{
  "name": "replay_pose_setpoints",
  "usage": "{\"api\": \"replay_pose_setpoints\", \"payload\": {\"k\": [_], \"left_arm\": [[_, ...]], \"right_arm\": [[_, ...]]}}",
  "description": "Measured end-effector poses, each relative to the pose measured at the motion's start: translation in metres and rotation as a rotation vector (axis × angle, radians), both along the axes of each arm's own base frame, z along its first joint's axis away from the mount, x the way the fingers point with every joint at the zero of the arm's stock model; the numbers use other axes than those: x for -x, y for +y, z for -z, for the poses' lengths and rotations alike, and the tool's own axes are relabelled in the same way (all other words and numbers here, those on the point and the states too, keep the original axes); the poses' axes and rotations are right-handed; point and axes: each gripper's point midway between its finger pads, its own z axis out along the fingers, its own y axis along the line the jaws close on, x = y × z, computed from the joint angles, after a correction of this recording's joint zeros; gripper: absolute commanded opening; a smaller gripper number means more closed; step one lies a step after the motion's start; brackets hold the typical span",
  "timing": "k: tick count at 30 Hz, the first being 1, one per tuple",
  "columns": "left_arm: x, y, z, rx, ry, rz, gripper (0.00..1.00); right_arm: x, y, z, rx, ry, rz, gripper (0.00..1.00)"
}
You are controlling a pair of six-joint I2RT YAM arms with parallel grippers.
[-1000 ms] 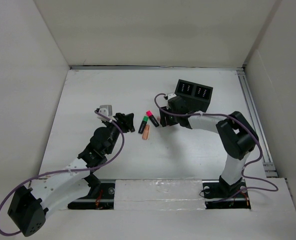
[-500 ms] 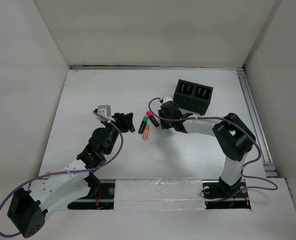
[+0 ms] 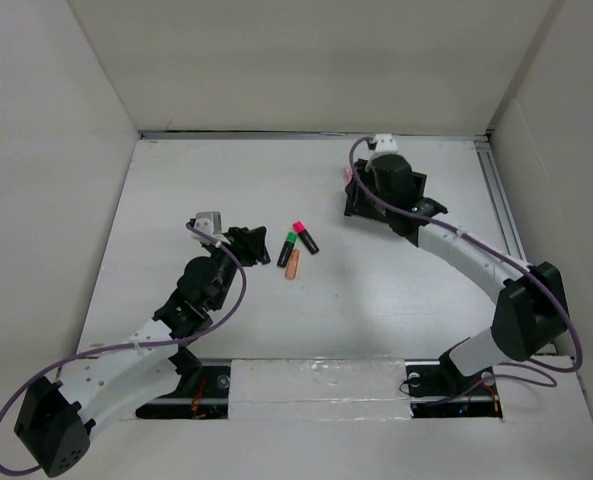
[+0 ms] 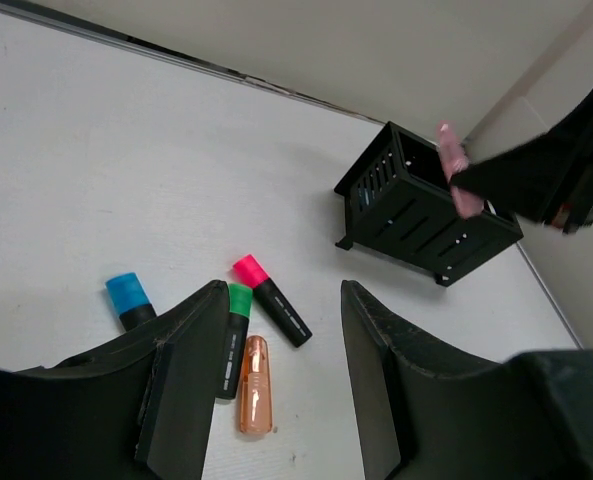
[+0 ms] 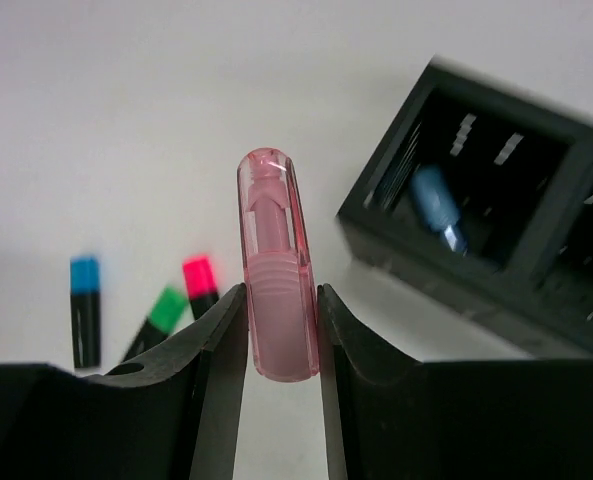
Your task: Organize the desk
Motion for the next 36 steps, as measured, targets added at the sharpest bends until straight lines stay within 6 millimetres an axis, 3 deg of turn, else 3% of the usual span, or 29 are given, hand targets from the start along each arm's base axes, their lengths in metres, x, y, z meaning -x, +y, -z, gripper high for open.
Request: {"api": "replay_pose_setpoints", "payload": {"k": [2, 4, 9, 13, 16, 17, 20, 24, 27, 29, 31, 34, 36], "left_arm": [[0.0, 0.0, -0.001, 0.002, -0.003, 0.0, 0.45], [0.001, 0.001, -0.002, 0.006, -0.006, 0.0, 0.45], [0.003, 0.004, -0.007, 0.017, -0.019, -0.009, 0.45], [0.004, 0.007, -0.009, 0.024, -0.026, -0.019, 0.45], [0.004, 0.008, -0.008, 0.022, -0.024, -0.021, 0.45], [0.004, 0.008, -0.008, 0.021, -0.023, -0.021, 0.45], [0.004, 0.008, -0.007, 0.021, -0.019, -0.022, 0.45], [0.004, 0.008, -0.007, 0.021, -0.019, -0.022, 0.45], [0.004, 0.008, -0.007, 0.022, -0.019, -0.022, 0.44], [0.004, 0.008, -0.008, 0.023, -0.021, -0.022, 0.44], [0.005, 0.009, -0.009, 0.026, -0.023, -0.022, 0.44], [0.006, 0.01, -0.011, 0.033, -0.028, -0.024, 0.44], [0.007, 0.013, -0.014, 0.04, -0.033, -0.031, 0.44]], "right_arm": [[-0.024, -0.016, -0.025, -0.034, -0.054, 0.051, 0.25], [-0.044, -0.034, -0.036, -0.043, -0.073, 0.096, 0.26], [-0.077, -0.059, -0.028, -0.02, -0.055, 0.16, 0.27], [-0.079, -0.066, -0.005, 0.008, 0.001, 0.166, 0.29], [-0.081, -0.067, 0.006, 0.017, 0.026, 0.164, 0.41], [-0.081, -0.067, 0.009, 0.02, 0.032, 0.164, 0.52], [-0.08, -0.068, 0.016, 0.035, 0.051, 0.164, 0.67], [-0.08, -0.069, 0.013, 0.035, 0.045, 0.167, 0.72], [-0.075, -0.066, 0.004, 0.029, 0.027, 0.158, 0.59], [-0.064, -0.057, -0.005, 0.025, 0.004, 0.139, 0.32], [-0.044, -0.036, -0.013, 0.018, -0.02, 0.091, 0.08], [0.0, 0.014, -0.011, 0.004, -0.029, -0.037, 0.06], [0.035, 0.047, 0.005, 0.01, 0.001, -0.129, 0.16]]}}
